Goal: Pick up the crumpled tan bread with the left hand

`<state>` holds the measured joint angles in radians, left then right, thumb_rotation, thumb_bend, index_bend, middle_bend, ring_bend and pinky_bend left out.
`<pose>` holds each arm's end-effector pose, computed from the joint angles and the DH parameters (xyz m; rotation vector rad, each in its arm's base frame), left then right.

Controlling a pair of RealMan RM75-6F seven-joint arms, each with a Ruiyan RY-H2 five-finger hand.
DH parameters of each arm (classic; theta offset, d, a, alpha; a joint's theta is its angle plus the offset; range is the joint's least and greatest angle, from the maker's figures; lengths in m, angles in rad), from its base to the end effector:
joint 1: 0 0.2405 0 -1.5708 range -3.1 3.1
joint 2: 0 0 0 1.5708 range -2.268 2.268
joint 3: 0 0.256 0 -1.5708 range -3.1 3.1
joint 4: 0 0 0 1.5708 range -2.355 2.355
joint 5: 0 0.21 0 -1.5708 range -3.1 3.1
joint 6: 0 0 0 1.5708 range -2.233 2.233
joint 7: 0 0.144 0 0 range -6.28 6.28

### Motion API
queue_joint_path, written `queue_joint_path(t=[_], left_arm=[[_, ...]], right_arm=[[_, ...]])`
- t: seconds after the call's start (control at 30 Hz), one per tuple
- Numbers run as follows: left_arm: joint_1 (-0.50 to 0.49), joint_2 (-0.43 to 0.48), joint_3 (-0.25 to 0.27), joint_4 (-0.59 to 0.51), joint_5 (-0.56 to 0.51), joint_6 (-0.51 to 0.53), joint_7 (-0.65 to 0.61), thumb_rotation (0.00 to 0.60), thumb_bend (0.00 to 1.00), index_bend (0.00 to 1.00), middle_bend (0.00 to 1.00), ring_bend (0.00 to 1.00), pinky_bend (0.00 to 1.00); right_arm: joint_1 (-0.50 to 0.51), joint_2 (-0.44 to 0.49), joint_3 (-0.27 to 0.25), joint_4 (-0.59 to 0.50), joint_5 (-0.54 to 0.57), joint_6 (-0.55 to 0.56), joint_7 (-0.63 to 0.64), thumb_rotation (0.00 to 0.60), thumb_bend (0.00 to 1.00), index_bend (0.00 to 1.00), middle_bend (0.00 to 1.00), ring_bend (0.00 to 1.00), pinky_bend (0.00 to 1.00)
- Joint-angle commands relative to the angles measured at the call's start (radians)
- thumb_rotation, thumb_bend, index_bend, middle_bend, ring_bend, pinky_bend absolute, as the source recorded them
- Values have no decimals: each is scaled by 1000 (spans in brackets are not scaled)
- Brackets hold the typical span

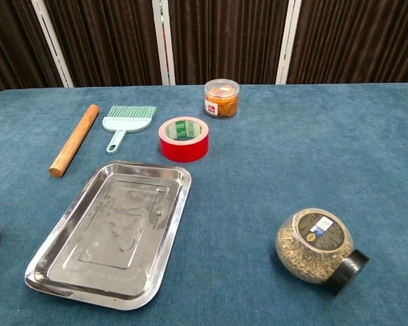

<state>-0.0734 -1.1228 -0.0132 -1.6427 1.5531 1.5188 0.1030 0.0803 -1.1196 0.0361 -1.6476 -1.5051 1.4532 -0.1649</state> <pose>-0.3006 0.1691 0.1518 -1.4479 -0.8370 -0.8727 -0.3067 -0.1760 0.1492 1.4593 -0.8374 0.7832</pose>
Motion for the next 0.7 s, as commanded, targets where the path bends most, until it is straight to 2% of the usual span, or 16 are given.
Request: queue_joint_path(t=[0.03, 0.3, 0.4, 0.53, 0.7], left_arm=[[0, 1, 1, 0, 0, -3, 2, 600, 69, 0, 0, 0, 0], [-9, 14, 24, -7, -2, -49, 33, 600, 69, 0, 0, 0, 0], [-22, 31, 47, -29, -30, -124, 83, 600, 69, 0, 0, 0, 7], [-59, 46, 73, -75, -100, -262, 168, 600, 71, 1, 0, 2, 105], [-101, 2, 81, -66, -163, -362, 294, 600, 75, 31, 9, 19, 150]], right_arm=[[0, 0, 0, 0, -1, 1, 0, 600, 302, 0, 0, 0, 90], [0, 0, 1, -4, -1, 2, -2, 600, 303, 0, 0, 0, 90], [1, -1, 1, -4, -2, 1, -6, 600, 303, 0, 0, 0, 89], [1, -4, 1, -5, 0, -2, -11, 600, 303, 0, 0, 0, 90], [1, -3, 1, -6, -2, 0, -9, 600, 302, 0, 0, 0, 90]])
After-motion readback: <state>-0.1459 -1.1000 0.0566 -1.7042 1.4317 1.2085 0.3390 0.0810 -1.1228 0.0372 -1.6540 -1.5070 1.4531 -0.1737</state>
